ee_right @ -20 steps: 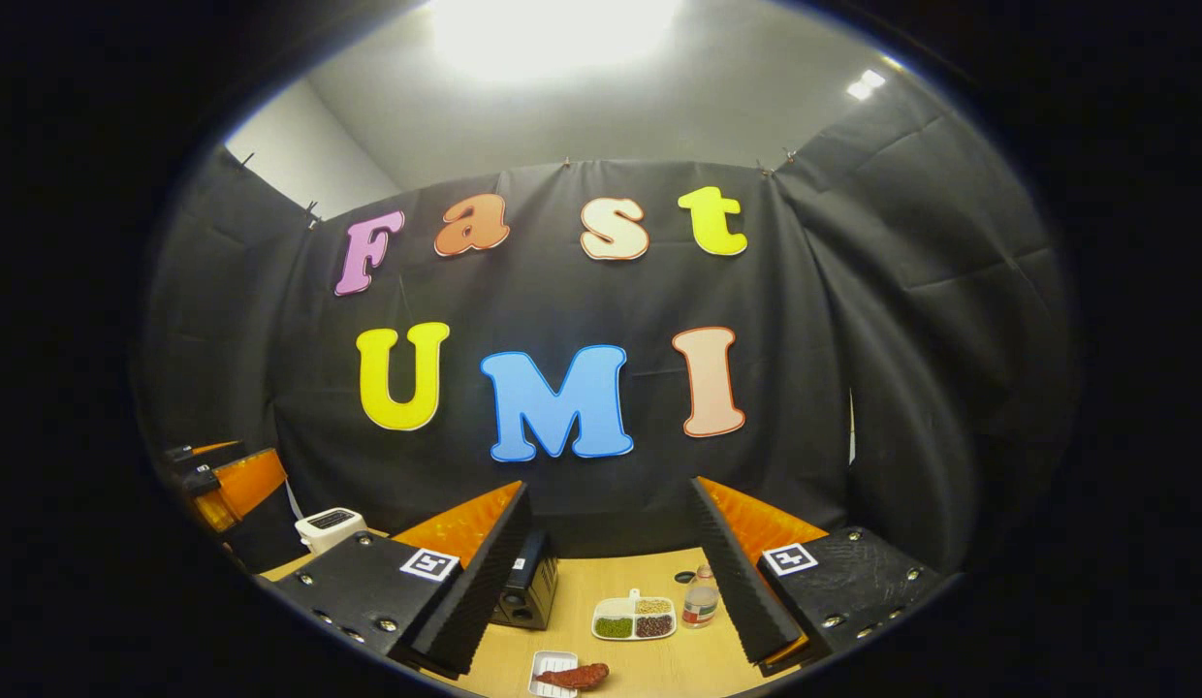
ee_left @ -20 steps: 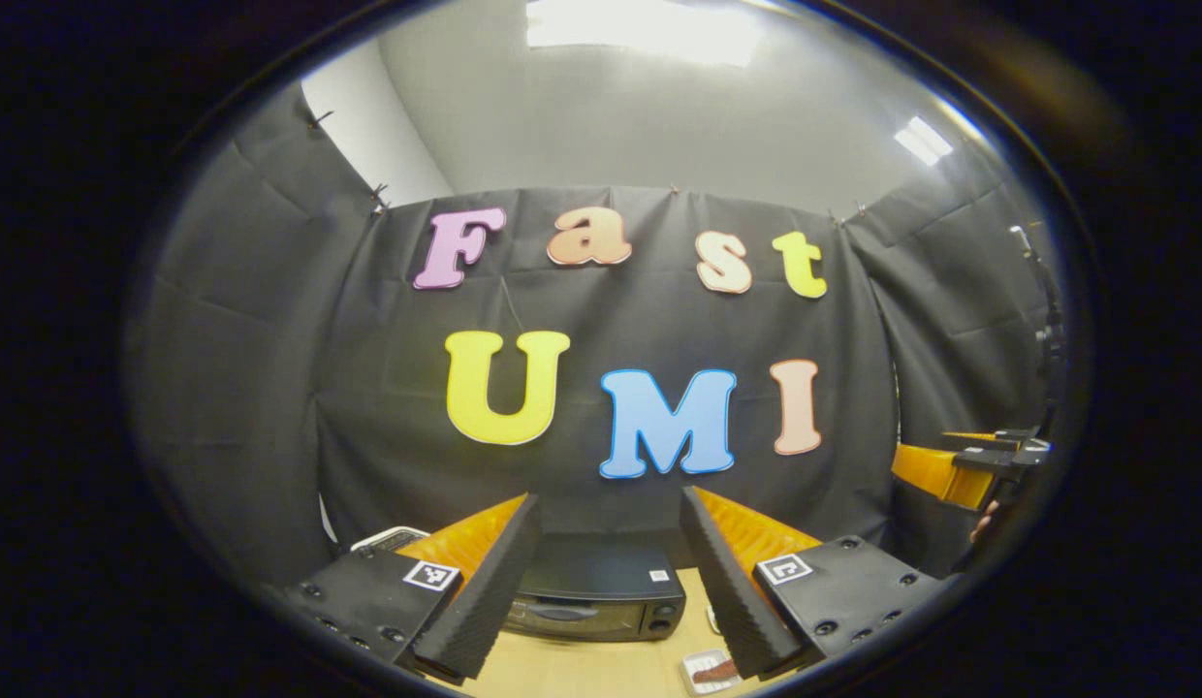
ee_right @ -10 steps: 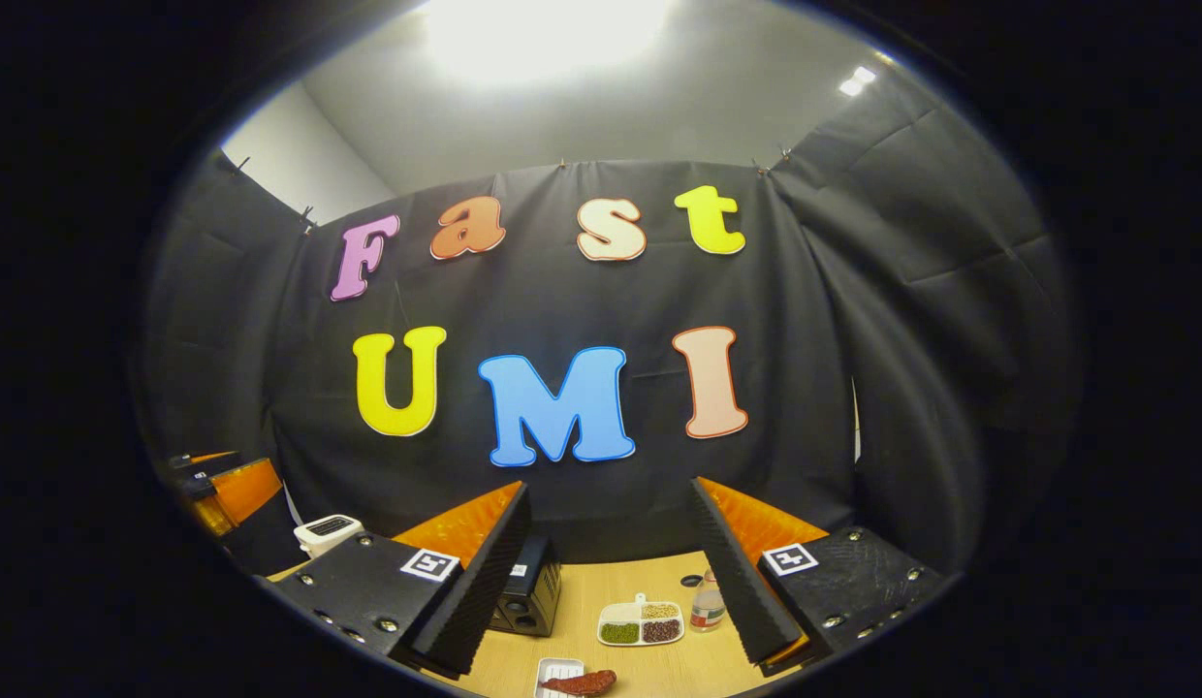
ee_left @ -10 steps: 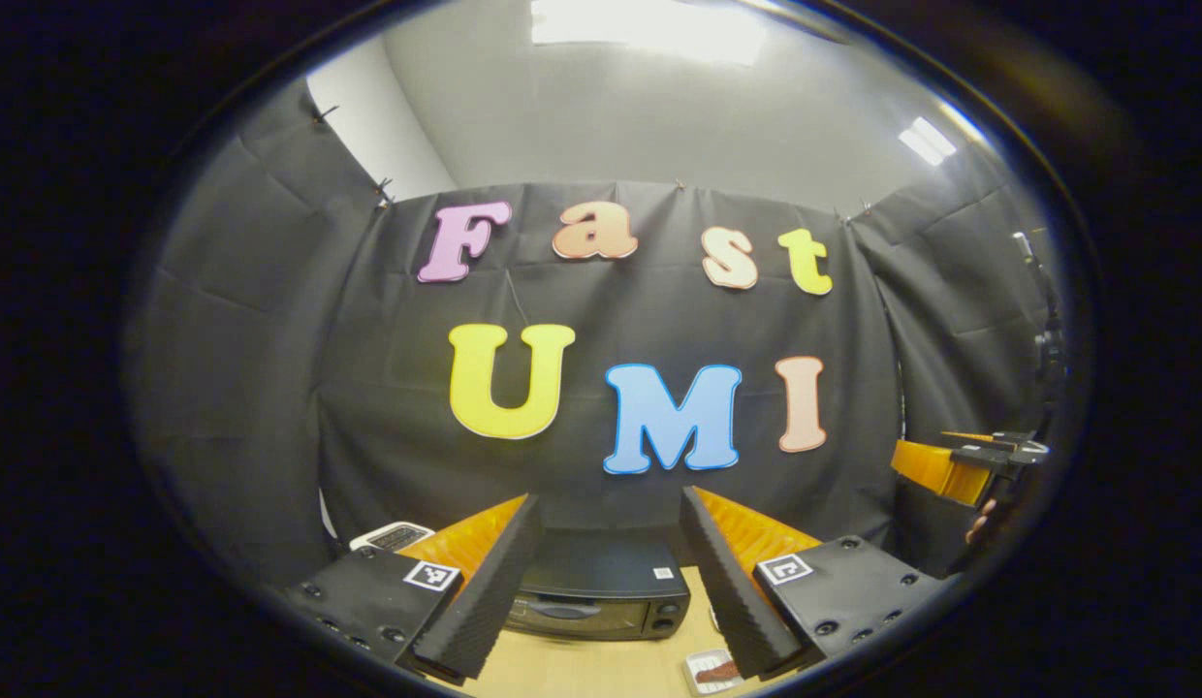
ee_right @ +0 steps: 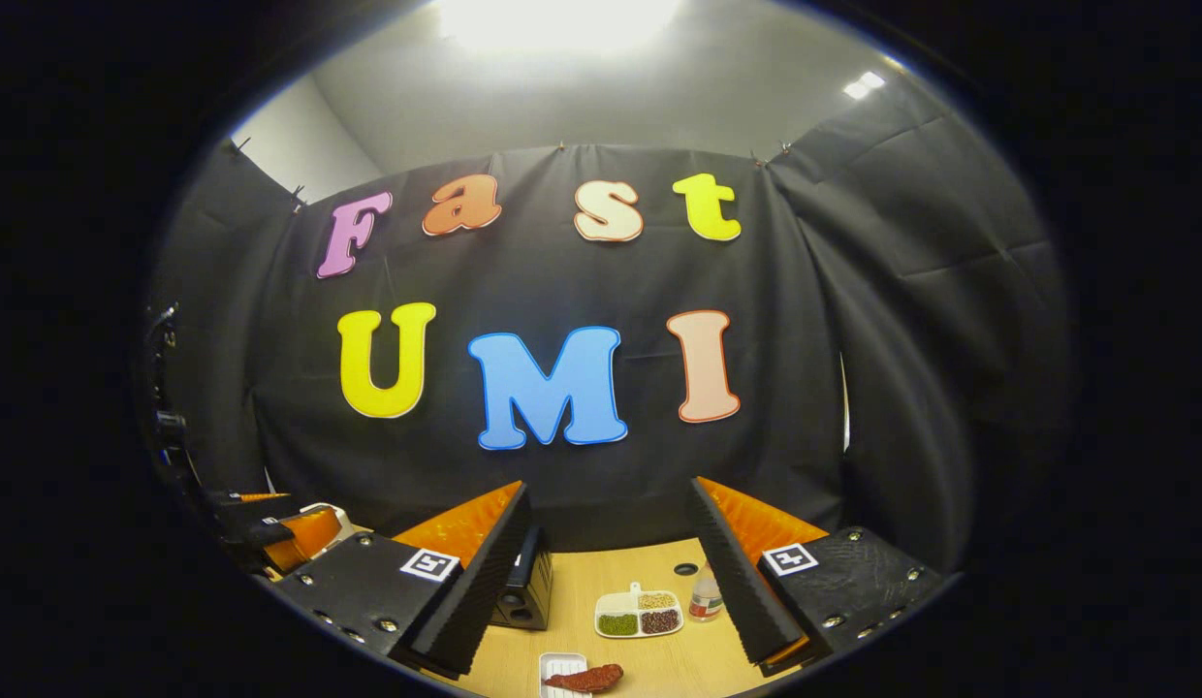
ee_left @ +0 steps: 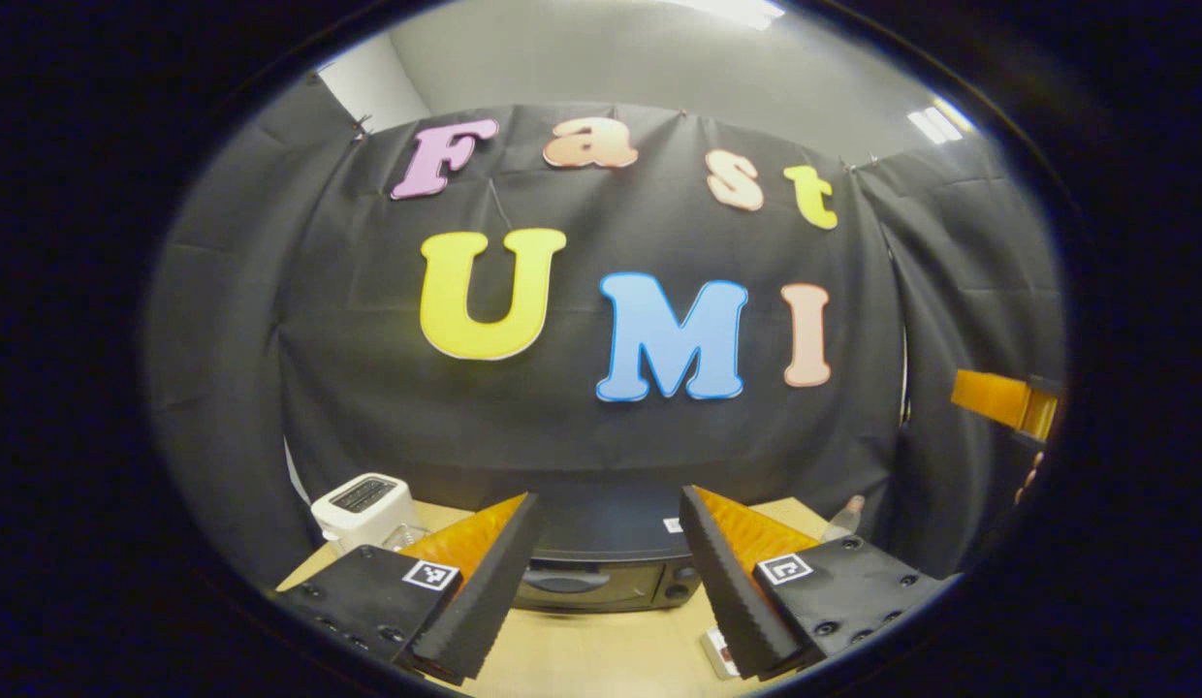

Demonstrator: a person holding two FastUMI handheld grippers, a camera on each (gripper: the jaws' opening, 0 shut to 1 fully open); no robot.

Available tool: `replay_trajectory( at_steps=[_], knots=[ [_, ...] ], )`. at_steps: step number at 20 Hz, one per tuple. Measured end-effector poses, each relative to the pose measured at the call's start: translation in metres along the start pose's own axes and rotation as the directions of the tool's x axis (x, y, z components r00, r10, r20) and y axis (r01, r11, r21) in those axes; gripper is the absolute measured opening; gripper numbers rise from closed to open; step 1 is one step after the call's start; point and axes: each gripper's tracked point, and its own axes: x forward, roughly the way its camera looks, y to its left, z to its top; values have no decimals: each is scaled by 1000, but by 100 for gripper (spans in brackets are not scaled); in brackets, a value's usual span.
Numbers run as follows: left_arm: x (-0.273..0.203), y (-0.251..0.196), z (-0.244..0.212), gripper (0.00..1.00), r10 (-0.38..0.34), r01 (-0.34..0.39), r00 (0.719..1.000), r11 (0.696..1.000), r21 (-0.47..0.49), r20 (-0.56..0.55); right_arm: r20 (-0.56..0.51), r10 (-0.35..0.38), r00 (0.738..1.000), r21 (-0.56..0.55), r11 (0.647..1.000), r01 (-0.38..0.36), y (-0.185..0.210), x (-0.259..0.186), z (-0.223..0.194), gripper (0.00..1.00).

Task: Open the electric oven with the left hand, put the food in, and close the electric oven.

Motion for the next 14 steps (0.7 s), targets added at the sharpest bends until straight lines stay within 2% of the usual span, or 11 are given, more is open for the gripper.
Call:
replay_trajectory(
  at_steps=[3, 7, 8, 9, 14],
  knots=[
    [27, 6, -27, 100, -13, 13, 997, 1000, 2, -73, -22, -18, 1000, -10, 1000, 18, 0, 10, -7, 98],
    [66, 19, -68, 100, 5, -5, 987, 1000, -3, -159, -52, -8, 999, -15, 1000, 7, 6, 22, -19, 98],
    [75, 22, -80, 96, 11, -11, 983, 1000, 2, -186, -62, -10, 998, -22, 1000, 8, 7, 25, -23, 98],
    [85, 25, -91, 100, 14, -13, 978, 1000, 5, -207, -71, -12, 997, -28, 1000, 10, 6, 28, -26, 98],
    [128, 34, -133, 100, 24, -20, 956, 1000, 16, -293, -102, -33, 994, -47, 998, 28, 0, 31, -38, 98]
  ],
)
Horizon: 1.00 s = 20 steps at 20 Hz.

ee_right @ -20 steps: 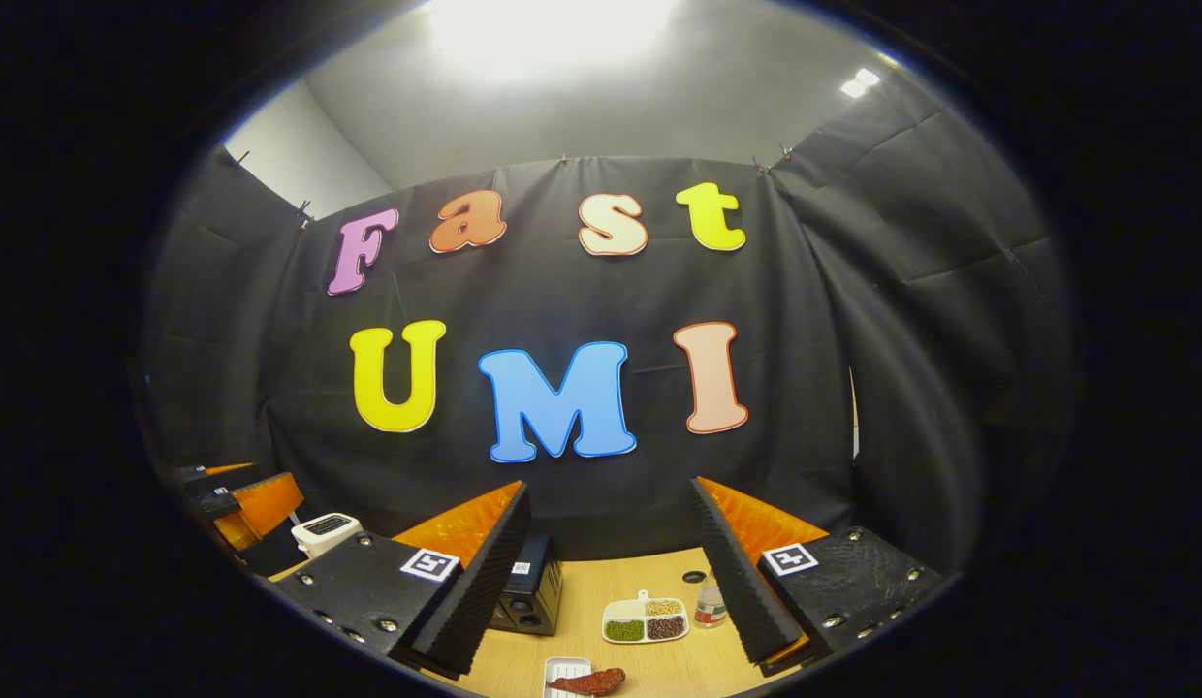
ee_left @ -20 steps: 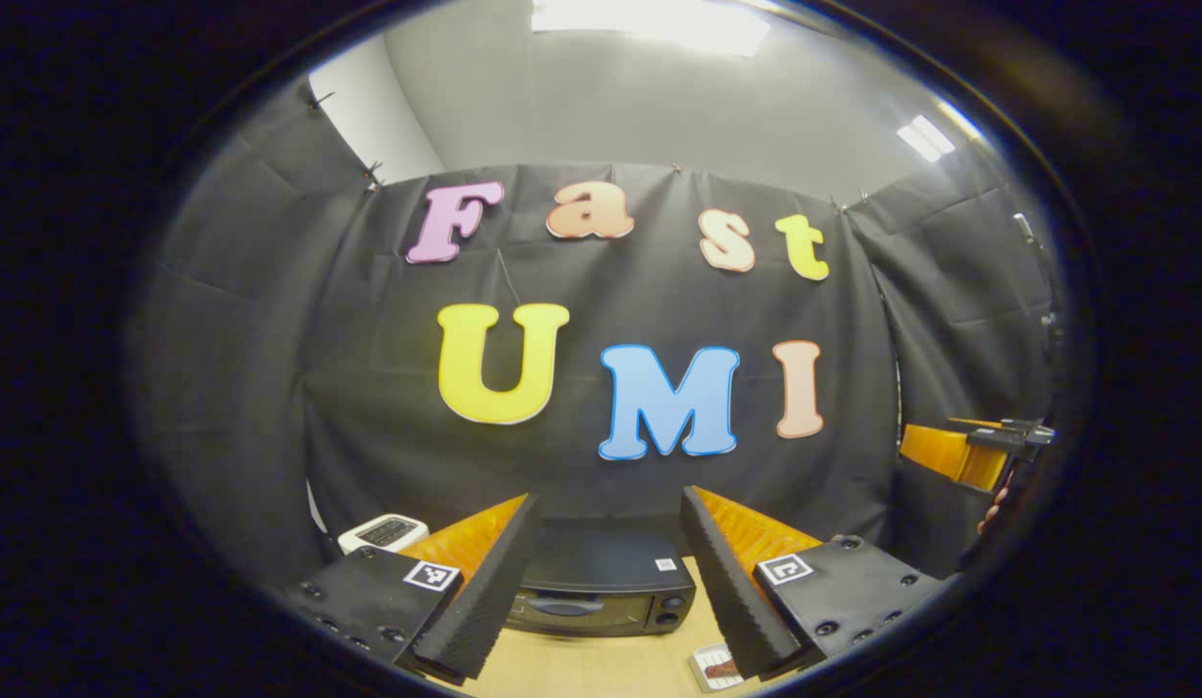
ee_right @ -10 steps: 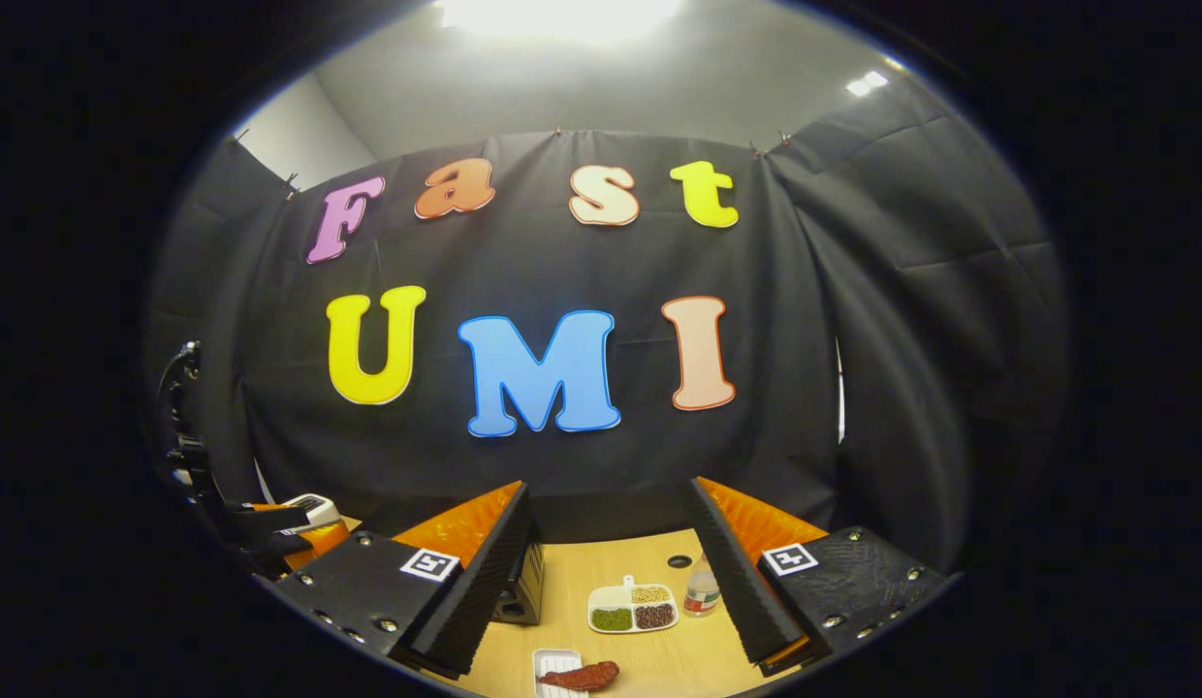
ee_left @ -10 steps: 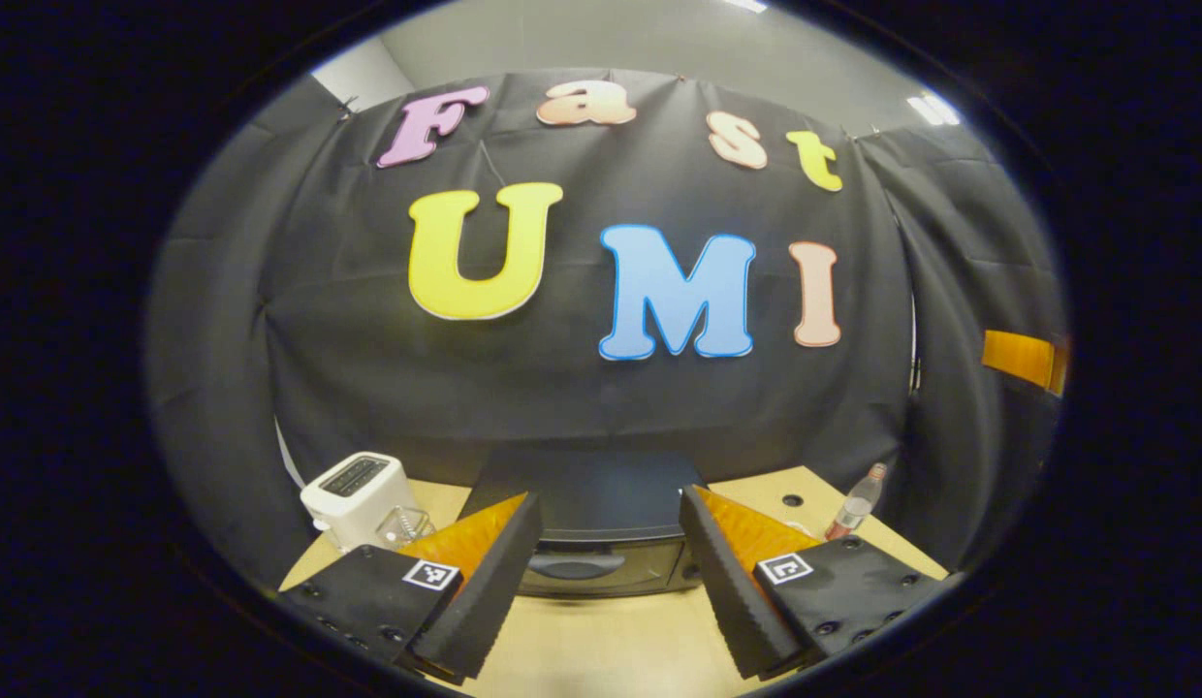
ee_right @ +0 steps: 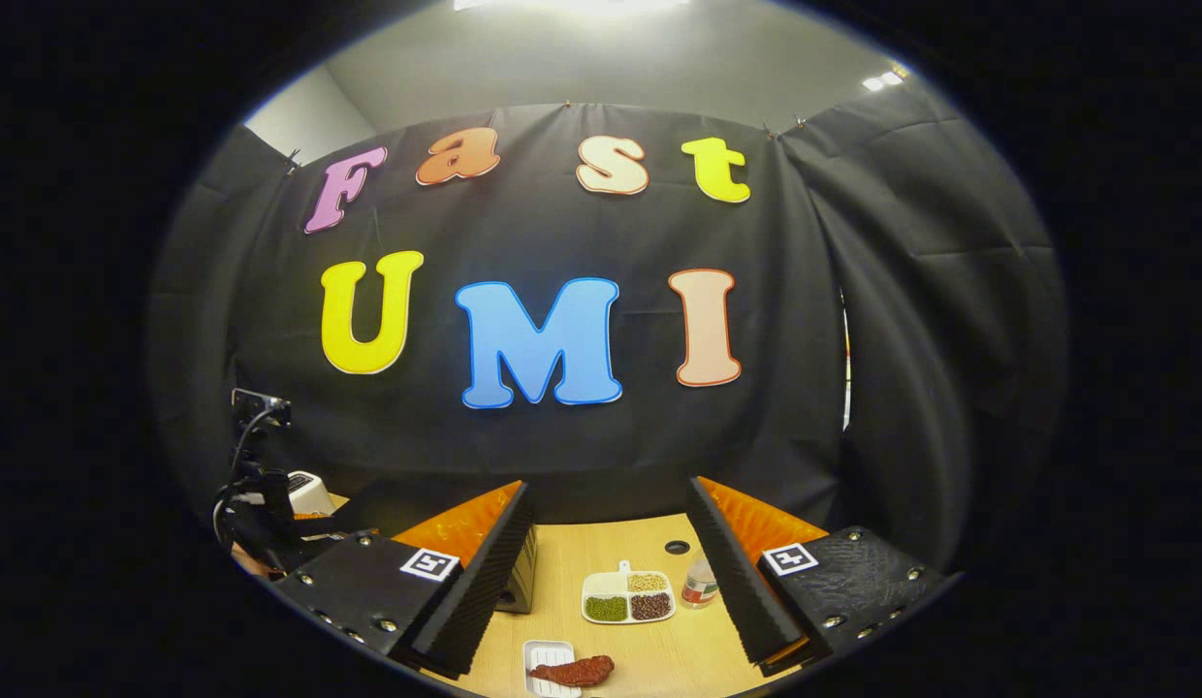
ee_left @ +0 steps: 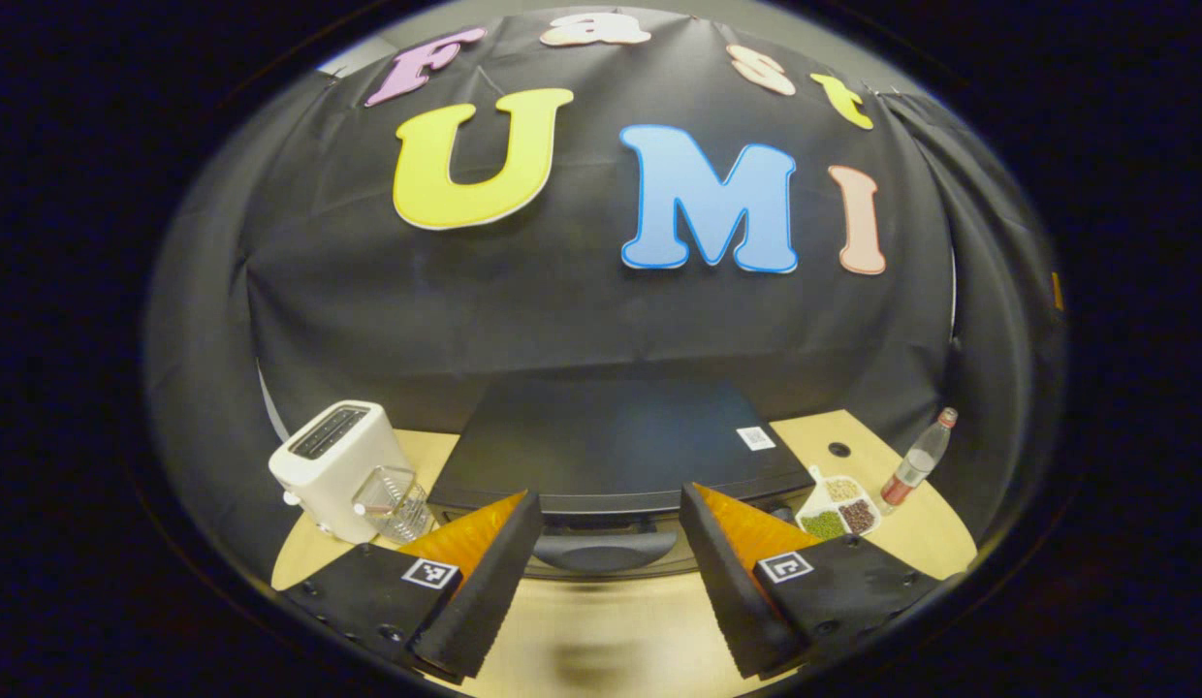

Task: Open the electric oven with the left hand, put the food in, and close the electric oven.

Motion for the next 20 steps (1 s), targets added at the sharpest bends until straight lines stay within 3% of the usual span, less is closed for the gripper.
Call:
replay_trajectory(
  at_steps=[5, 10, 12, 13, 14, 15, 16, 17, 20],
  knots=[
    [33, 3, -34, 96, 4, -4, 996, 1000, 2, -89, -32, -34, 999, -3, 999, 34, -11, 1, -11, 98],
    [56, 6, -43, 97, 27, -24, 995, 999, 34, -94, -37, -49, 998, -12, 999, 49, -13, 2, -11, 98],
    [54, 5, -46, 100, 25, -21, 996, 999, 43, -84, -33, -51, 998, -13, 999, 50, -10, 2, -10, 98],
    [54, 6, -47, 96, 19, -16, 997, 1000, 27, -79, -33, -46, 998, -10, 999, 45, -8, 3, -10, 98],
    [51, 6, -48, 100, 14, -13, 997, 1000, 14, -81, -35, -41, 999, -11, 999, 41, -5, 3, -11, 98],
    [50, 7, -48, 96, 9, -8, 996, 1000, 15, -84, -32, -37, 999, -14, 999, 37, -3, 3, -10, 98],
    [49, 7, -49, 100, 7, -6, 996, 1000, 19, -86, -28, -31, 999, -16, 999, 31, -1, 2, -8, 98],
    [48, 7, -51, 96, 6, -4, 996, 1000, 24, -88, -25, -25, 999, -18, 1000, 25, 1, 2, -6, 98],
    [40, 4, -57, 96, 5, -3, 996, 1000, 17, -93, -18, -12, 1000, -19, 1000, 12, 5, -1, -4, 98]
  ],
)
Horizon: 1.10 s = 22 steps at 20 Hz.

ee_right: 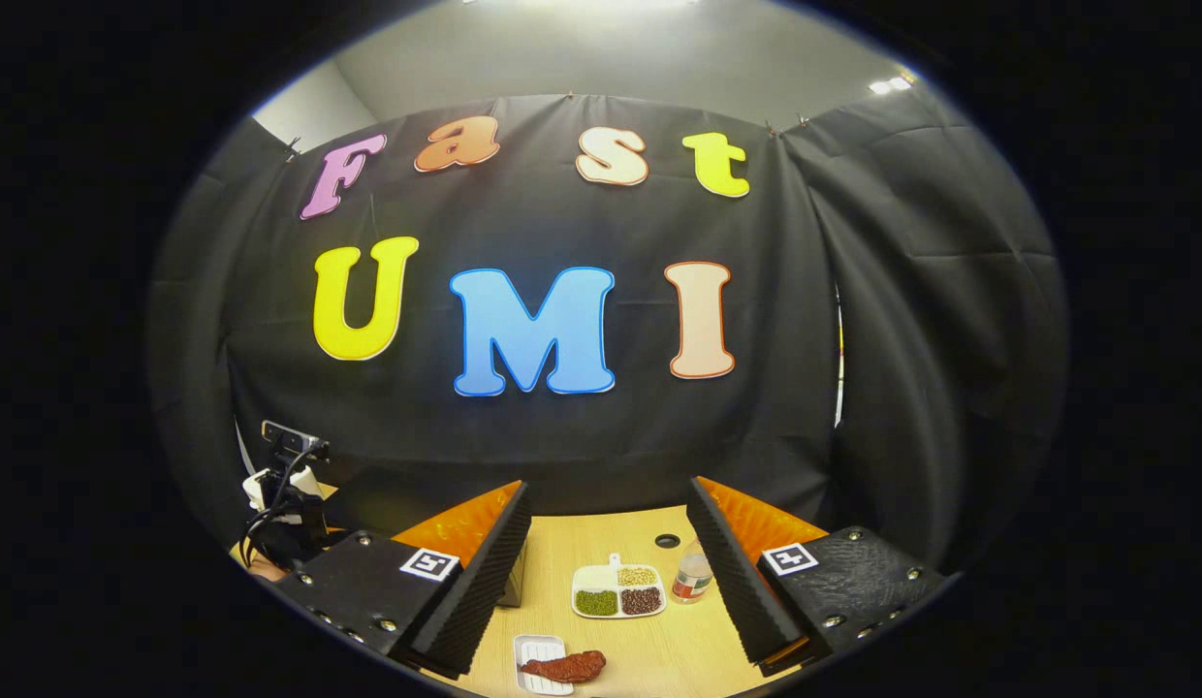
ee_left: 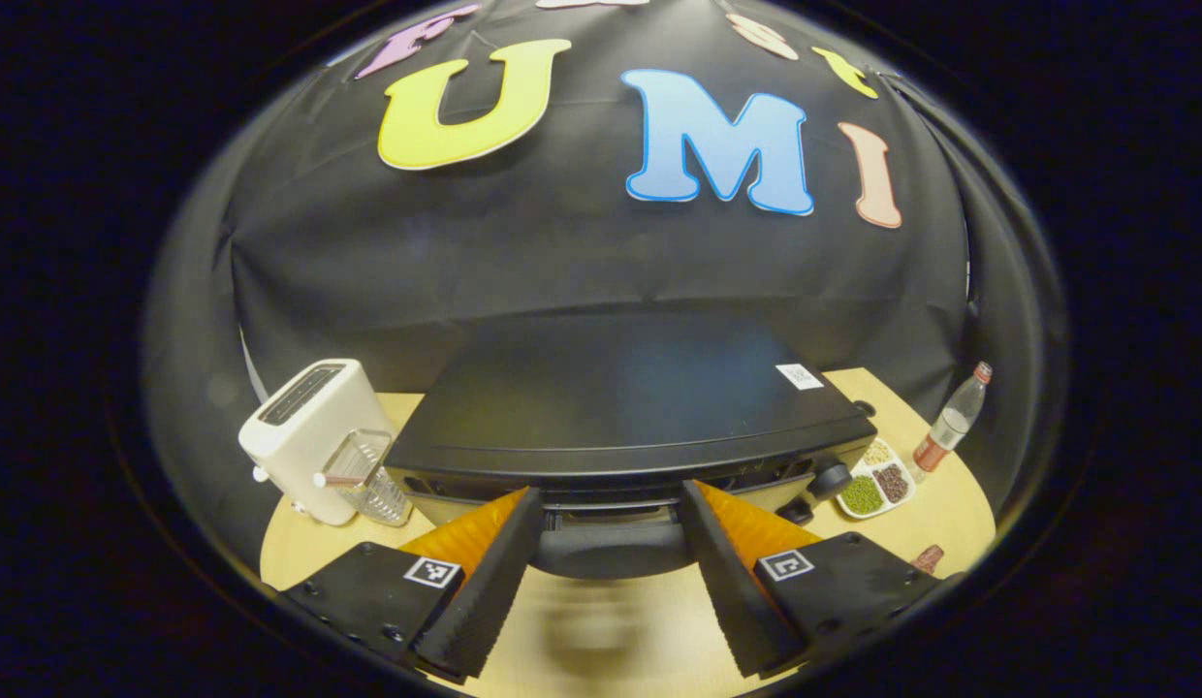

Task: Open the electric oven with the left hand, put the food in, and close the electric oven.

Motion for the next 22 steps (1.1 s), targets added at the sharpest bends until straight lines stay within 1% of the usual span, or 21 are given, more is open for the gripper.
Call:
replay_trajectory(
  at_steps=[2, 3, 4, 6, 10, 11, 12, 16, 17, 18, 20, 21, 22],
  knots=[
    [-8, -1, -10, 96, -4, 4, 1000, 1000, 5, 1, 0, 9, 1000, 1, 1000, -9, 3, -2, 1, 98],
    [-14, -1, -16, 100, -10, 10, 1000, 1000, 4, 2, 1, 13, 1000, 2, 1000, -13, 4, -3, 2, 98],
    [-19, -1, -21, 96, -16, 16, 1000, 1000, 0, 1, 1, 17, 1000, 3, 1000, -17, 5, -3, 2, 98],
    [-26, -2, -33, 96, -26, 26, 1000, 1000, -9, -8, 2, 22, 1000, 4, 1000, -22, 7, -6, 3, 98],
    [-37, -3, -52, 95, -26, 26, 999, 1000, 1, -23, 7, 26, 1000, -1, 1000, -26, 11, -12, 5, 98],
    [-39, -3, -57, 100, -26, 26, 999, 1000, 1, -23, 4, 27, 1000, -3, 1000, -27, 13, -13, 4, 98],
    [-41, -4, -62, 96, -26, 26, 999, 1000, 3, -22, 1, 27, 1000, -6, 1000, -27, 14, -15, 4, 98],
    [-48, -5, -86, 96, -30, 30, 999, 999, 23, -34, -2, 6, 1000, -9, 1000, -6, 17, -22, 2, 98],
    [-51, -6, -94, 100, -31, 32, 999, 999, 26, -45, -4, -2, 1000, -7, 1000, 2, 18, -23, 2, 98],
    [-52, -7, -102, 96, -37, 38, 998, 999, 34, -50, -7, -9, 1000, -6, 1000, 9, 20, -27, -1, 98],
    [-54, -9, -119, 95, -56, 59, 996, 997, 49, -63, -13, -24, 1000, -12, 1000, 24, 23, -31, -5, 98],
    [-55, -9, -125, 100, -67, 71, 995, 996, 55, -72, -18, -35, 999, -18, 999, 35, 23, -33, -6, 98],
    [-57, -5, -128, 96, -66, 70, 996, 995, 65, -66, -19, -45, 999, -20, 999, 44, 22, -35, -9, 98]
  ],
)
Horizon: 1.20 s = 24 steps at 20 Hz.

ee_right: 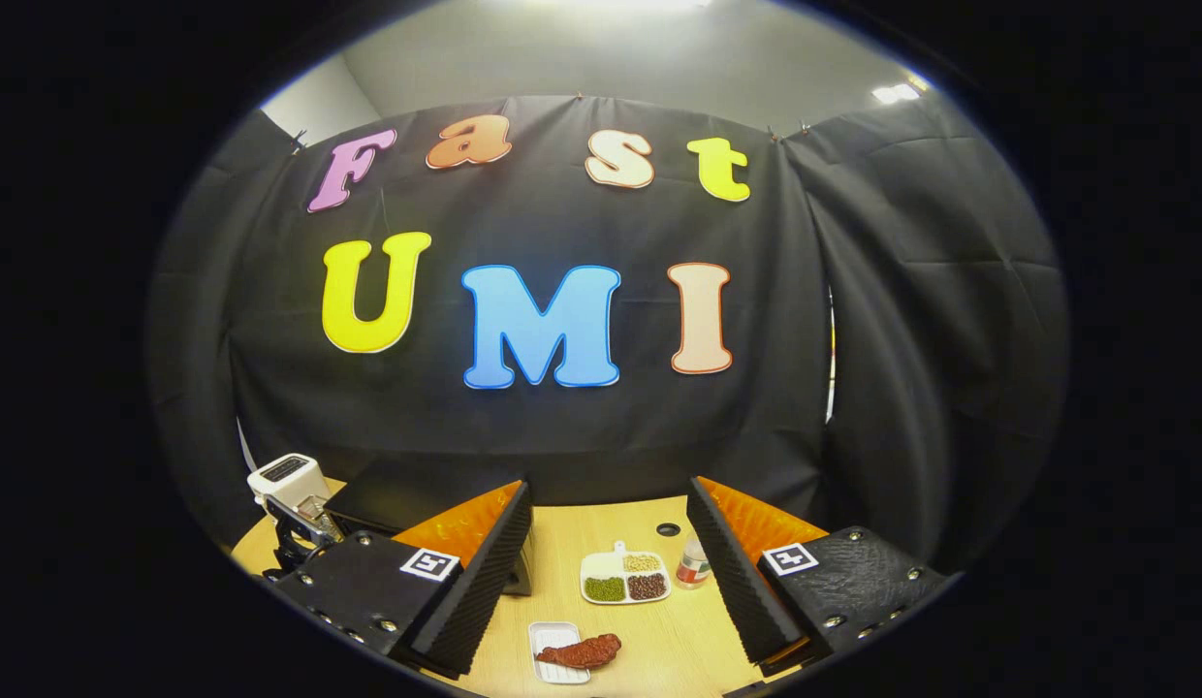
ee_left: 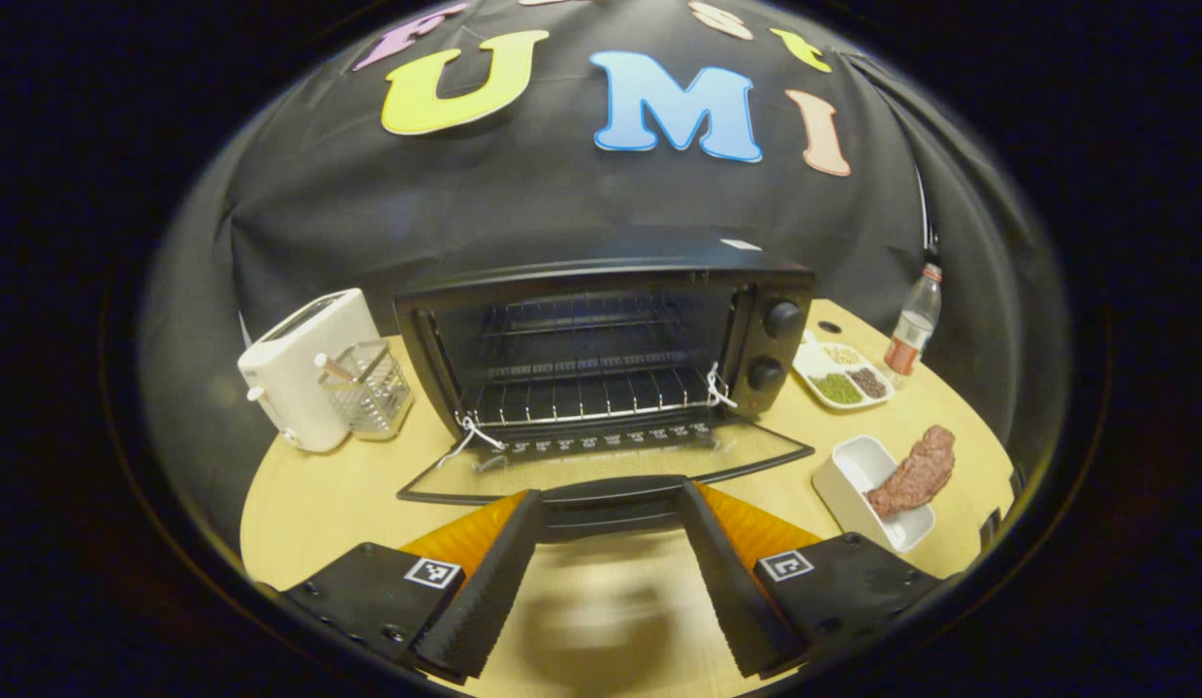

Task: Open the electric oven with the left hand, put the food in, and close the electric oven.

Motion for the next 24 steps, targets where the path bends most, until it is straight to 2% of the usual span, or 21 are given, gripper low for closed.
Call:
replay_trajectory(
  at_steps=[3, 4, 5, 6, 7, 8, 11, 12, 13, 14, 15, 17, 18, 20, 21, 24],
  knots=[
    [0, 10, -2, 96, 12, -13, 1000, 1000, 19, 13, -10, -20, 1000, 0, 1000, 20, -2, -4, -5, 98],
    [-1, 13, -6, 100, 18, -19, 1000, 1000, 16, 8, -20, -18, 1000, 5, 1000, 18, -3, -4, -9, 98],
    [-2, 17, -3, 96, 26, -26, 999, 1000, 6, 18, -28, -15, 1000, 8, 1000, 15, -4, -4, -12, 98],
    [-6, 19, 2, 100, 34, -34, 999, 999, -3, 31, -32, -13, 999, 9, 1000, 14, -6, -3, -14, 98],
    [-10, 21, 7, 100, 42, -41, 998, 999, -8, 43, -33, -6, 999, 10, 1000, 6, -8, -2, -15, 98],
    [-15, 22, 14, 96, 53, -52, 997, 999, -12, 57, -36, 6, 999, 10, 1000, -5, -9, 0, -18, 98],
    [-39, 23, 52, 96, 77, -73, 988, 997, -35, 135, -58, 48, 997, 24, 999, -47, -18, 12, -30, 98],
    [-49, 22, 70, 100, 83, -76, 981, 996, -46, 174, -72, 73, 995, 37, 997, -70, -19, 18, -37, 98],
    [-59, 21, 88, 96, 91, -81, 974, 995, -57, 209, -94, 97, 991, 60, 994, -92, -20, 23, -45, 98],
    [-72, 21, 109, 95, 100, -85, 962, 994, -69, 253, -123, 117, 985, 89, 990, -107, -24, 29, -58, 98],
    [-83, 20, 128, 100, 108, -87, 950, 993, -81, 294, -157, 135, 978, 120, 986, -117, -28, 35, -71, 98],
    [-112, 18, 169, 93, 117, -82, 920, 991, -109, 375, -236, 182, 955, 200, 971, -135, -34, 44, -102, 98],
    [-127, 17, 187, 89, 123, -79, 902, 989, -123, 414, -273, 211, 939, 263, 955, -138, -36, 47, -116, 98],
    [-161, 22, 223, 96, 155, -97, 859, 985, -143, 489, -302, 268, 915, 391, 910, -138, -40, 50, -139, 99],
    [-177, 24, 240, 100, 163, -100, 837, 984, -147, 522, -319, 280, 905, 427, 896, -127, -45, 54, -151, 98],
    [-215, 20, 276, 100, 173, -97, 787, 983, -158, 592, -358, 351, 865, 512, 849, -132, -43, 54, -192, 97]
  ],
)
